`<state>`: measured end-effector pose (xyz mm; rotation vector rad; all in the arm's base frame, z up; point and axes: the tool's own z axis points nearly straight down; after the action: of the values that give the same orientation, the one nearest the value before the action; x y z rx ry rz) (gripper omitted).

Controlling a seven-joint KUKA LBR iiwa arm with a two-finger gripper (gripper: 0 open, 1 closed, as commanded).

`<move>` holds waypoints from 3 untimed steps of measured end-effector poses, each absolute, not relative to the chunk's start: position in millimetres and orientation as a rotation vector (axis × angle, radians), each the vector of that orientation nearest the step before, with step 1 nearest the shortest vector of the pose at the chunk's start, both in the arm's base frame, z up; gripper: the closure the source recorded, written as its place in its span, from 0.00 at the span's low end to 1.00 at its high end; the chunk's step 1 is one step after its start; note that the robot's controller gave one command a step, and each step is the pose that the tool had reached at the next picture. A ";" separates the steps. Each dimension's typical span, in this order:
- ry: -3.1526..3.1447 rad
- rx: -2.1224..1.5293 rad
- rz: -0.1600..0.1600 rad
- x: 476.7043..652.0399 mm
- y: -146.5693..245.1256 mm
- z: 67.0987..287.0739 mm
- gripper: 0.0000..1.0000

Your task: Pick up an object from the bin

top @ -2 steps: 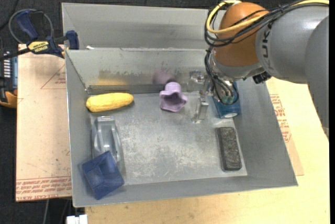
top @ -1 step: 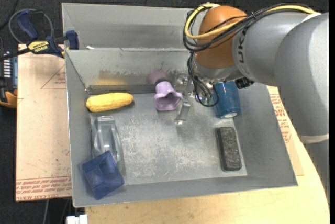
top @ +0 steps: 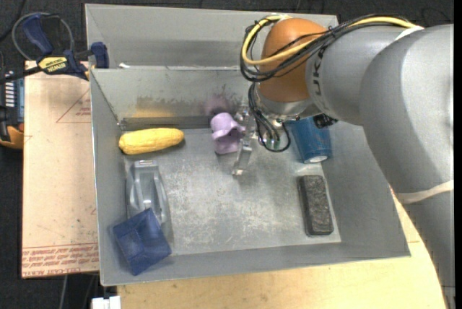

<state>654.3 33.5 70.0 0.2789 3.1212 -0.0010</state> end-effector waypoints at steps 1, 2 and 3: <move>3.105 0.404 0.007 647.2 115.6 70.9 1.00; 3.105 0.404 0.006 647.2 115.5 70.9 1.00; 3.106 0.403 0.006 646.9 115.6 74.7 1.00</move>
Offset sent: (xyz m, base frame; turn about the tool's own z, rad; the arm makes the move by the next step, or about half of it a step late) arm 0.0000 0.0000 0.0000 0.0000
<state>646.9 115.6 74.7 0.4026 3.1057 0.0059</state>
